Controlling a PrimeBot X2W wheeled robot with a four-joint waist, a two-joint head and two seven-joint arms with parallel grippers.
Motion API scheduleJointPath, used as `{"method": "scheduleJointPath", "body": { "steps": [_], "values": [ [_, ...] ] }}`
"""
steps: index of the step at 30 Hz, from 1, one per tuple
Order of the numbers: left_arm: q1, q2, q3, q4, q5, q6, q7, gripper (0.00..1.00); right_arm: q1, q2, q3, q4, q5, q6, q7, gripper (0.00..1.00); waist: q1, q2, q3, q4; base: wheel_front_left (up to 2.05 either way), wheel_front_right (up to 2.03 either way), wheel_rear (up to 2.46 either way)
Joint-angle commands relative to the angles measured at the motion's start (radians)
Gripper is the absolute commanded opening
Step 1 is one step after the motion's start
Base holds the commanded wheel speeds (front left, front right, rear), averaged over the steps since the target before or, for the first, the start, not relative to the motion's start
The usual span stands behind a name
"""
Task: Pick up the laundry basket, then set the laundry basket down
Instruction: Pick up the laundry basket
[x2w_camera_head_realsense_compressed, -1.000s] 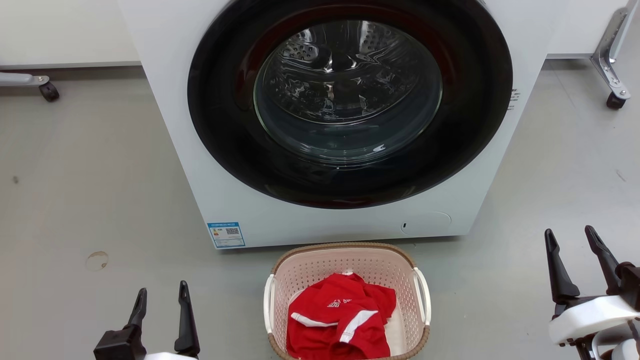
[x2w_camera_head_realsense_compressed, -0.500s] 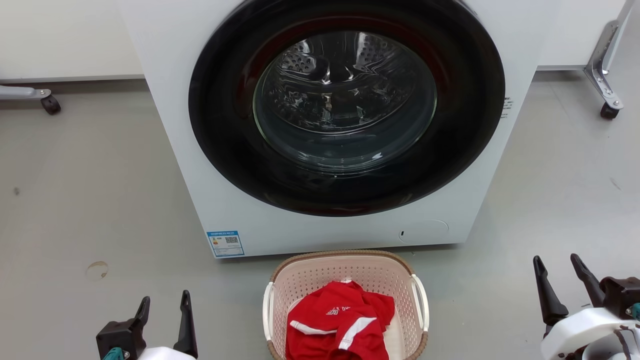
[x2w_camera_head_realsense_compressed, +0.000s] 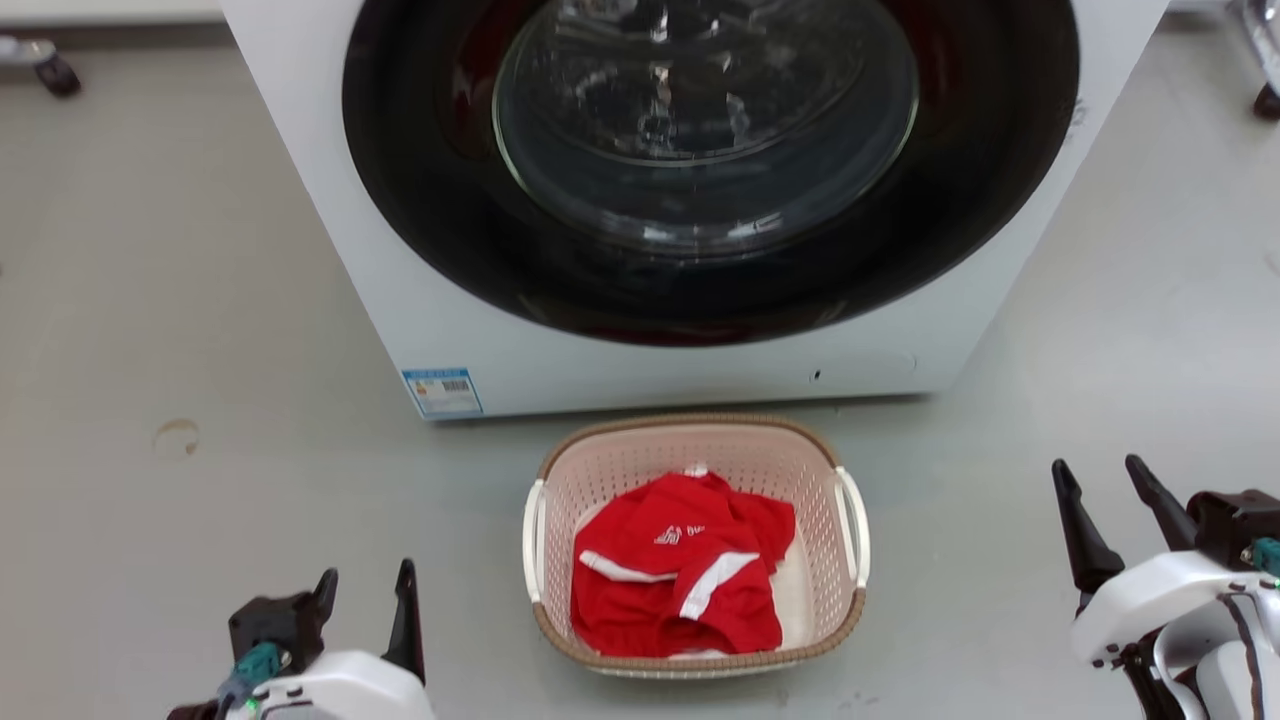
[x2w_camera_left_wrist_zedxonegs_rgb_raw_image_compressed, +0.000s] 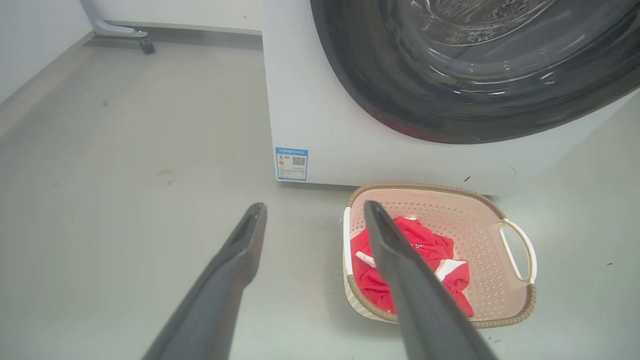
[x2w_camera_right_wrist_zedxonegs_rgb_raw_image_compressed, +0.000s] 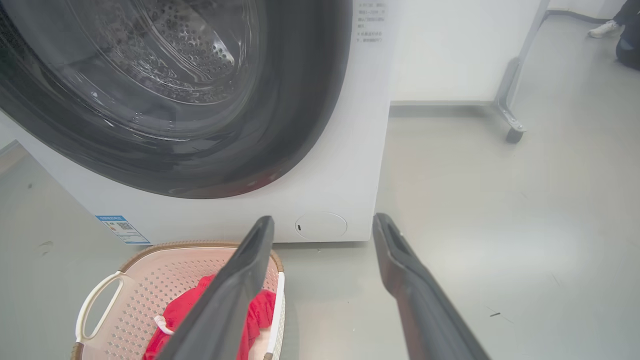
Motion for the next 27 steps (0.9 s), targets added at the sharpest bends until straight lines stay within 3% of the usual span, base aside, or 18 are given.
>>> {"method": "scheduleJointPath", "body": {
  "steps": [1, 16, 27],
  "values": [
    [-0.064, 0.003, 0.027, -0.011, -0.001, -0.009, -0.009, 1.00, -0.043, -0.029, 0.026, -0.021, 0.011, 0.004, -0.012, 1.00, 0.0000, 0.0000, 0.068, 0.010, 0.00, 0.00, 0.00],
    [-0.247, -0.078, -0.007, 0.135, -0.011, -0.058, -0.083, 1.00, -0.113, -0.051, 0.098, -0.025, 0.096, 0.004, -0.092, 1.00, 0.0000, 0.0000, 0.360, 0.027, 0.00, 0.00, 0.00],
    [-0.434, -0.139, -0.037, 0.323, -0.024, -0.139, -0.185, 1.00, -0.195, -0.079, 0.128, -0.022, 0.150, 0.004, -0.111, 1.00, 0.0000, 0.0000, 0.594, 0.066, 0.00, 0.00, 0.00]
  ]
}}
